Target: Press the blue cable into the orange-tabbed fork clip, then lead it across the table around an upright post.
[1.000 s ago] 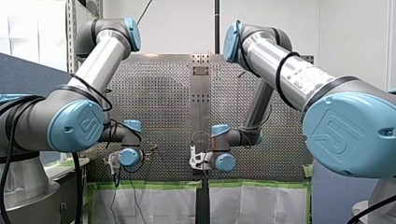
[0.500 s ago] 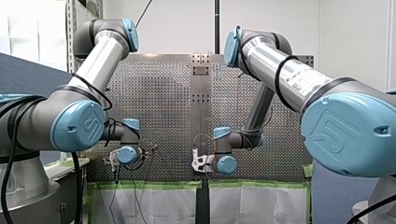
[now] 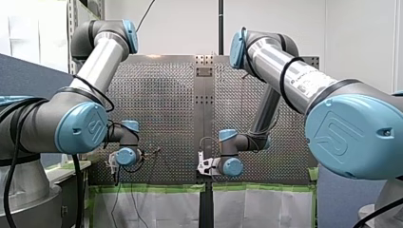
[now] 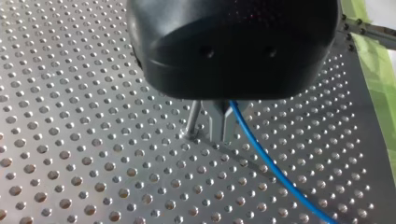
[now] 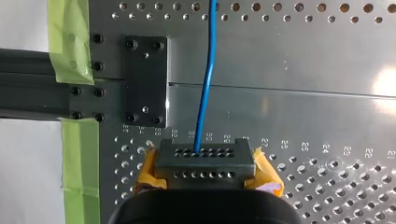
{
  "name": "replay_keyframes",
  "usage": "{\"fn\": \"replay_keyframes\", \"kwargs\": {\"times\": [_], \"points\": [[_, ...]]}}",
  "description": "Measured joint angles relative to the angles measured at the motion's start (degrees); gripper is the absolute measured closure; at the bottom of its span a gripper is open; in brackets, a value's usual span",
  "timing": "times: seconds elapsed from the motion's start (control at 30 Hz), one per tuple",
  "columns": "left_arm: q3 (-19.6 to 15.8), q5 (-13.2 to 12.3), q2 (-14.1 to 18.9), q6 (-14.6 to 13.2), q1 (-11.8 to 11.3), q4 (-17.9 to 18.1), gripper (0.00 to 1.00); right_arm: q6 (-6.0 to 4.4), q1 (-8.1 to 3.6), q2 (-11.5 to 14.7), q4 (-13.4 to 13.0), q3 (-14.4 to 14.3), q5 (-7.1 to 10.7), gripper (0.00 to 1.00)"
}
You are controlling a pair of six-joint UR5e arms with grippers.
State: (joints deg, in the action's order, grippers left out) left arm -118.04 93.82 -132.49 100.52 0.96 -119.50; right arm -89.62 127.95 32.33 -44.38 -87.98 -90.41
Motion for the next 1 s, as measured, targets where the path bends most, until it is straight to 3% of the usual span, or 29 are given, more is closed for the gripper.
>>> {"fn": "replay_keyframes", "kwargs": {"times": [0.27,0.5,1.0], "points": [[0.0,-2.9,0.0,-0.9,-0.1,-0.3,1.0,0.29,-0.26,-0.1,0.5,0.0,-0.07,1.0],[0.3,-3.2,-0.1,-0.5,-0.3,-0.3,1.0,0.29,-0.95,-1.2,0.6,0.1,-0.31,1.0],[2.8,-4.9,-0.8,3.2,-0.5,-0.4,1.0,0.28,-1.68,-2.1,1.6,0.6,-0.81,1.0]]}}
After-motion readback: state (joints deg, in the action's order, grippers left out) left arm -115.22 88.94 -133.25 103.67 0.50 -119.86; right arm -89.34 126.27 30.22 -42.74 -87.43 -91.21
